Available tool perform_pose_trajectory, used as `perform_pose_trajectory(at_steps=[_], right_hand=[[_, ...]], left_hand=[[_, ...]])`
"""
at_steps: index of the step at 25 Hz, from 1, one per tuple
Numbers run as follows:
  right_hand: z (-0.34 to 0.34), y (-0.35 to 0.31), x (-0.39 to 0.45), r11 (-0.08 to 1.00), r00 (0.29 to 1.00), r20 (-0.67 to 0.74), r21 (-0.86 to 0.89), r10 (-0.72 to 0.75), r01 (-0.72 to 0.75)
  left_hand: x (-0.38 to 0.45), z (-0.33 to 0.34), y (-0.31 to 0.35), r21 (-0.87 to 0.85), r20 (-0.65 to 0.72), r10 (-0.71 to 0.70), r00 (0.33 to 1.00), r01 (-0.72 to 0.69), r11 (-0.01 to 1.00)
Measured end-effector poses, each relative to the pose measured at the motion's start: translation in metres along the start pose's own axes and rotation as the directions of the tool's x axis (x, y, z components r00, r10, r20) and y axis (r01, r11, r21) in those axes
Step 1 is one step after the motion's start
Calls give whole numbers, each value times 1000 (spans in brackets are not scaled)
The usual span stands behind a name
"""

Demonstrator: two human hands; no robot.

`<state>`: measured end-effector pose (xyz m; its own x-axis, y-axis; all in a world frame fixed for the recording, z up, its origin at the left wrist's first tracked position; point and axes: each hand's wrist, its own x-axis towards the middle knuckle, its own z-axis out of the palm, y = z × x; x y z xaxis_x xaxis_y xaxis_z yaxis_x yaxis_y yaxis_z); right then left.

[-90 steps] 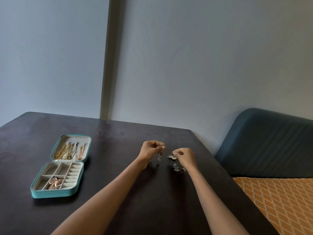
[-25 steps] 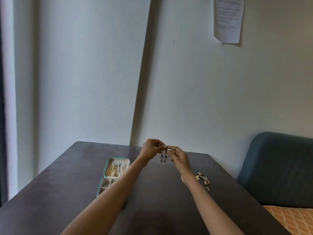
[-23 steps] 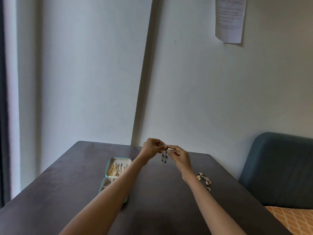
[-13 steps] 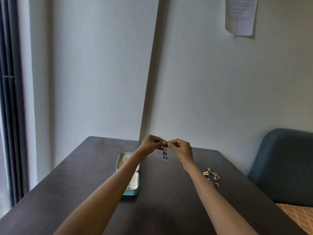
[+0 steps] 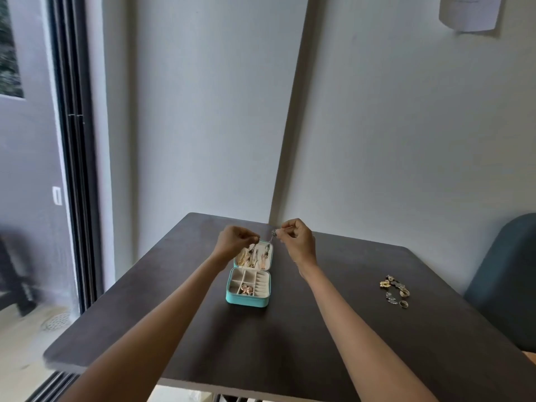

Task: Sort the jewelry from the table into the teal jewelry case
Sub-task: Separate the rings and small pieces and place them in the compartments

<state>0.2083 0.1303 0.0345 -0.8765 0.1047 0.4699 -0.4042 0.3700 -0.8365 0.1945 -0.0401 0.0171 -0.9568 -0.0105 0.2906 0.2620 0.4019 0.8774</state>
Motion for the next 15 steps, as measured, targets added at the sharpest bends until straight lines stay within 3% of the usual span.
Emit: perform_pose_trajectory(at_steps=[8,15], right_hand=[[39,14,-16,995,995,57,-72,76,-72],[48,14,-21,992,993,67,-92,96,-89]], left_hand=[[-16,-15,-45,70,-34,-103,994,106,992],[-16,-17,-55,205,-19,-79,997,81,975]])
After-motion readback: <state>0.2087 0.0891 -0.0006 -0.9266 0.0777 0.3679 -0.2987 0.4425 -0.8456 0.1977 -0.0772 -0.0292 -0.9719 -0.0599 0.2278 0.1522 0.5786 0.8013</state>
